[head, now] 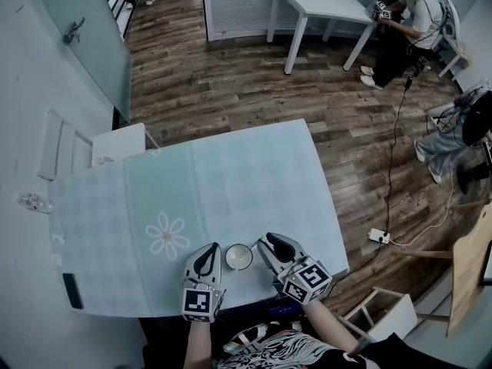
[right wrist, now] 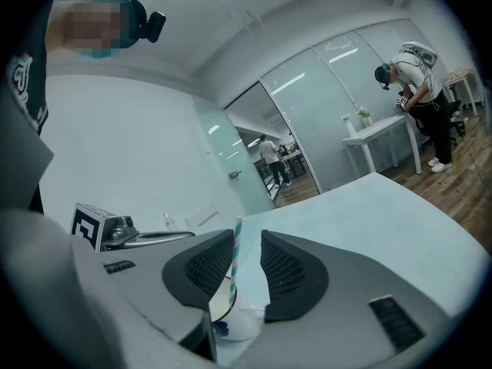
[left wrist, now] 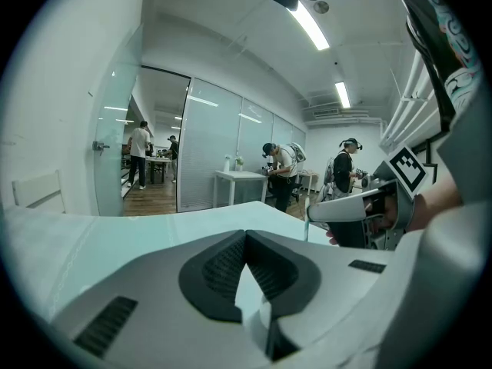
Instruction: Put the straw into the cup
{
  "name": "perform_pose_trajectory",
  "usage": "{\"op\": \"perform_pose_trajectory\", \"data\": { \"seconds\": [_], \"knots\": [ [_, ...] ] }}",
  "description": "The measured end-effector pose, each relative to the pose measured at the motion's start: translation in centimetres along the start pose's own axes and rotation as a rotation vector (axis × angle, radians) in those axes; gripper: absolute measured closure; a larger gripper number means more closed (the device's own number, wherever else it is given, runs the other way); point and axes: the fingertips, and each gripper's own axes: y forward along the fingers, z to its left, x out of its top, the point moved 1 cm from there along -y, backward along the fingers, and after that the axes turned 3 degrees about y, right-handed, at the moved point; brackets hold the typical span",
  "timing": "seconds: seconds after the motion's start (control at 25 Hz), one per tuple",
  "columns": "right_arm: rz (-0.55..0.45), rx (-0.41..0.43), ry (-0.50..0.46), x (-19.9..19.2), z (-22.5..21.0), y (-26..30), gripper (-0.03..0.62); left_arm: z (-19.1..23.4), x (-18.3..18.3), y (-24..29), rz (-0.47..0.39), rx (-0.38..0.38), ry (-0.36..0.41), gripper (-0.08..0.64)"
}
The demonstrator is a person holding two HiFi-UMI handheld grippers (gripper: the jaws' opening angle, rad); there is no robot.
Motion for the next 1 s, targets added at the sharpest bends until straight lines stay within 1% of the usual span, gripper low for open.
{"op": "perform_pose_trajectory", "data": {
  "seconds": [0.4,0.52,0.68,1.0],
  "knots": [
    [-0.016,0.029,-0.013,0.6,0.2,-0.8,0.509,-0.2,0.6,-0.1,-0.007,0.012,0.003,0.548],
    [-0.035,0.025,-0.043,1.0,0.2,-1.2,0.523,-0.4,1.0,-0.1,-0.019,0.014,0.008,0.548],
    [-0.056,0.0,-0.071,1.6,0.0,-1.7,0.57,-0.5,1.2,-0.3,-0.023,0.015,0.012,0.548],
    [-0.067,0.019,-0.081,2.3,0.3,-2.8,0.572,-1.4,2.1,-1.1,-0.038,0.024,0.028,0.548]
  ]
}}
